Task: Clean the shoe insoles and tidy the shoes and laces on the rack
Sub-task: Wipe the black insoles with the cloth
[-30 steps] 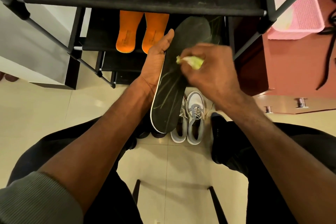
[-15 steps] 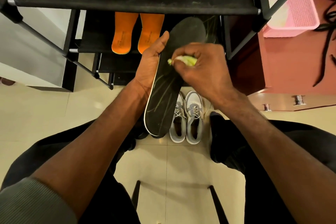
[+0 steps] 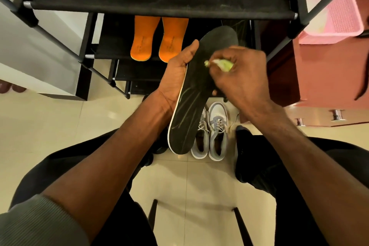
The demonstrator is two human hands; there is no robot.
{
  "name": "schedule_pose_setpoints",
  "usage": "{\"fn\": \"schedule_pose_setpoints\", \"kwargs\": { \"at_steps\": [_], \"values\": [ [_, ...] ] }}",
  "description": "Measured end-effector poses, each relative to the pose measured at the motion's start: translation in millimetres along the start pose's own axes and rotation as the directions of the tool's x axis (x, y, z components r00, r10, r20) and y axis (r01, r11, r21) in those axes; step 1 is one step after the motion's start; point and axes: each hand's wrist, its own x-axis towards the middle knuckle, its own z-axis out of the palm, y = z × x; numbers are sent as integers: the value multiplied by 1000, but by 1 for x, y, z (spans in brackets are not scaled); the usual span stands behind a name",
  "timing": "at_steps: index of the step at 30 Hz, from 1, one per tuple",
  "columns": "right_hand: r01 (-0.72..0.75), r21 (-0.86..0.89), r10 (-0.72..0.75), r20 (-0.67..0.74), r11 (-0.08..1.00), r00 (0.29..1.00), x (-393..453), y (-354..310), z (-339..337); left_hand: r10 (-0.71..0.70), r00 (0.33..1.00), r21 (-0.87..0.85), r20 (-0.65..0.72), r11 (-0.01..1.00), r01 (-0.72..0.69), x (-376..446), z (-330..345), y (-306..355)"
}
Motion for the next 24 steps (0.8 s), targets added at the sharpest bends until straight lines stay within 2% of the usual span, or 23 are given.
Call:
{"fn": "schedule_pose_setpoints", "kwargs": {
  "at_steps": [3,6,9,13,16,18,22,24],
  "values": [
    [-103,-48,93,-175,994,980,11,10,-12,-49,995,-26,85,998,52,0,2,-5],
    [-190,11,186,-265,982,946,21,20,-27,-98,986,116,136,990,83,-2,0,-6],
    [-189,67,200,-250,980,947,21,21,-26,-96,989,104,113,991,84,0,-3,-6],
    [-14,110,20,-54,994,998,1,0,-3,-99,987,50,130,994,93,0,-1,-1],
    [65,173,-74,46,983,996,-7,-8,7,-114,987,-4,112,993,115,-2,-2,2],
    [58,121,-60,11,991,998,-2,-3,4,-110,987,-4,118,994,111,0,-1,-1],
    [-85,-29,78,-187,996,979,16,14,-16,-114,987,31,114,993,111,3,5,-14],
    [-97,-3,95,-169,995,981,15,13,-16,-94,988,46,122,995,89,2,7,-15]
  ]
}}
